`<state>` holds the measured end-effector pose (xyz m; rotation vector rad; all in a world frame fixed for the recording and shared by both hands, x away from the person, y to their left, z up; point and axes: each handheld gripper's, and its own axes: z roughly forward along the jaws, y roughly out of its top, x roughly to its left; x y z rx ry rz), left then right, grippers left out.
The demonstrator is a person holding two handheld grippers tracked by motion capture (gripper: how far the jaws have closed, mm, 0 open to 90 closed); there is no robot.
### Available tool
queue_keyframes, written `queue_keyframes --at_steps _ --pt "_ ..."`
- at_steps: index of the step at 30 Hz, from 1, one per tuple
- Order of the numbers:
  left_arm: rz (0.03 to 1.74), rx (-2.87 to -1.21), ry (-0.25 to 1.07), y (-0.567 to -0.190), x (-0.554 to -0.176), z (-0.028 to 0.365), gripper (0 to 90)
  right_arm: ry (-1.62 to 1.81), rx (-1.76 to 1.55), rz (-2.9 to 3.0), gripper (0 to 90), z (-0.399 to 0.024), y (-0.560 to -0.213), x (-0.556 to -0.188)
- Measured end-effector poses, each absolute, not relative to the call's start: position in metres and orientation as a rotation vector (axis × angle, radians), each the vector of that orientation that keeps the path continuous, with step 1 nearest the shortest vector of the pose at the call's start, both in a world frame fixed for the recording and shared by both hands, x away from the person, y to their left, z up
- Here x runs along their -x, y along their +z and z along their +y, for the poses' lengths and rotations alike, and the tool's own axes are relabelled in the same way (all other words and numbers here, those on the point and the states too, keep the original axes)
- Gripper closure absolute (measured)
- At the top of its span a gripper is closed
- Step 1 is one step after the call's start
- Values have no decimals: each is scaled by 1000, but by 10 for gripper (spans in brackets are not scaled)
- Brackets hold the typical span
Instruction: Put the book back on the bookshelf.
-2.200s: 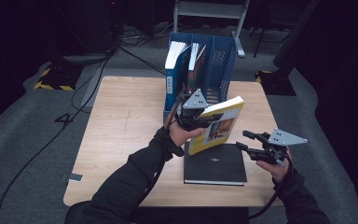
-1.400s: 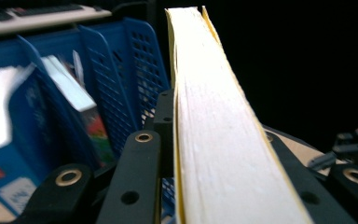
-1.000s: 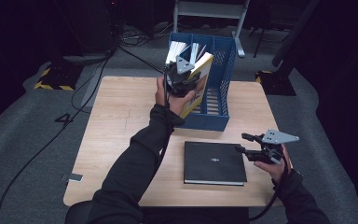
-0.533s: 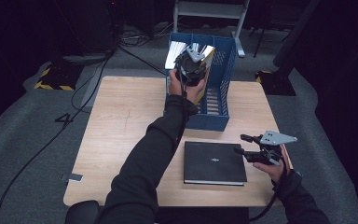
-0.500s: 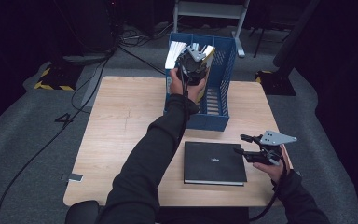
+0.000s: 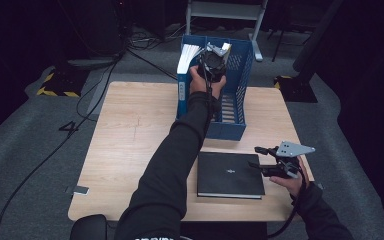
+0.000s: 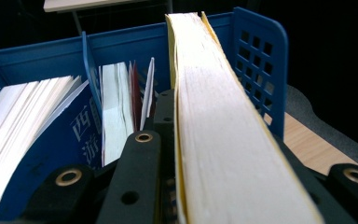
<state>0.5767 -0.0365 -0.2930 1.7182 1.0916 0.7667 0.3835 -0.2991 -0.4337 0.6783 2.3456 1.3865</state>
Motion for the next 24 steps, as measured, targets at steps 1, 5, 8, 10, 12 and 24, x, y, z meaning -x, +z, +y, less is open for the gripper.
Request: queue_keyframes --at_steps 1,5,8,10,12,24 --pt "1095 -1714 771 -295 -578 -37 752 1387 -679 2348 414 -299 -434 -384" --pt "1118 -1692 772 -304 -582 -40 751 1384 -681 2361 414 -299 -436 -385" --pt "1125 -1678 774 -311 -584 -42 752 1384 -681 2364 414 -299 -436 -385" --pt "1118 -1671 773 -316 -585 -43 751 1383 -679 2363 414 -299 -436 -385" --pt "1120 -1667 776 -321 -585 -44 751 1386 -679 2362 414 -300 -436 -385" --pt "1092 -1712 832 -323 -578 -49 744 1385 -661 2380 416 -297 -435 -384"
